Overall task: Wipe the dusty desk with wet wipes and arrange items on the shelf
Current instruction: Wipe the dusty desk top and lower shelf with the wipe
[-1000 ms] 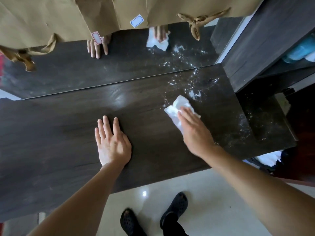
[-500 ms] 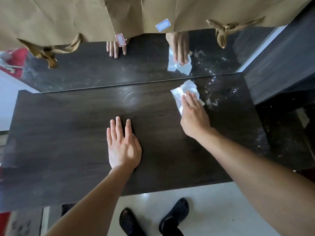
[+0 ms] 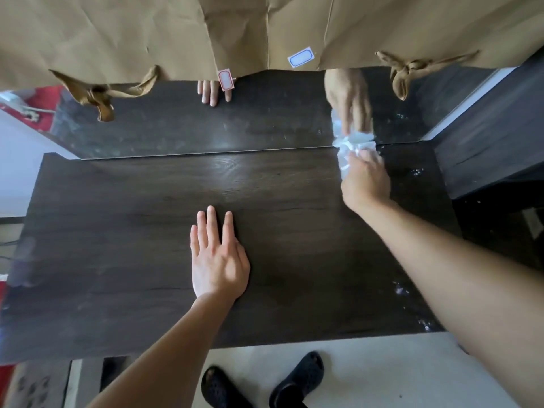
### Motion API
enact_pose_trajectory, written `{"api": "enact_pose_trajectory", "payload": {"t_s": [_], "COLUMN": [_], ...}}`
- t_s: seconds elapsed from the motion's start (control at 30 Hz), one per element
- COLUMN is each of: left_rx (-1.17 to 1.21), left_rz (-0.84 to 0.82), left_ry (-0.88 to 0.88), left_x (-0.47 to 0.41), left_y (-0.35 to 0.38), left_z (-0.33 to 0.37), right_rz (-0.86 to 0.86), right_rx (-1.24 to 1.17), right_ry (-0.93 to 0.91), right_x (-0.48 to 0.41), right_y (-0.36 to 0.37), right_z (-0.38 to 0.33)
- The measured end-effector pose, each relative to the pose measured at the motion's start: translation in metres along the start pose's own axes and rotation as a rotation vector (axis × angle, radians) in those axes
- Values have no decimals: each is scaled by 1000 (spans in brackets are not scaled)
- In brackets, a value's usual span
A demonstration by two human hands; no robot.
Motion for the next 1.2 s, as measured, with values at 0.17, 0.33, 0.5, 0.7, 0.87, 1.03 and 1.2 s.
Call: {"api": "enact_pose_trajectory", "payload": {"t_s": [0.17,0.33,0.5,0.7,0.87,1.03,1.2], "left_rx": [17,18,7,6,3,2,6], "left_rz": [-6,-2,-11,-2,0,-5,8], "left_ry": [-1,7,16,3,5,9,14], "left_x": [-1,-1,-2,-3,-3,-3,-4], "left_y": [-1,-1,-1,0,1,2,2], "left_z": [0,-1,-1,1,1,0,0], "right_rz": [-137,-44,6,-33,-48,8,-66], "right_rx": [-65,-64,39,-2,62,67,-97], "right_ry": [-368,-162,240,-206,-61,155,-381], "right_x": [21,-11,-24,5,-12,11,85], "right_y": [30,-11,-31,13,-20,-20,27], "right_z": [-67,22,63,-11,87,78,18]}}
Point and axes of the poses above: each hand's wrist, its own x-axis away from the middle knuckle, its own y-axis out of the palm, z = x × y, the point moved 1 cm from there along -x, towards the middle knuckle, and after that the axes turned 1 degree about x, right-handed, at the moved point
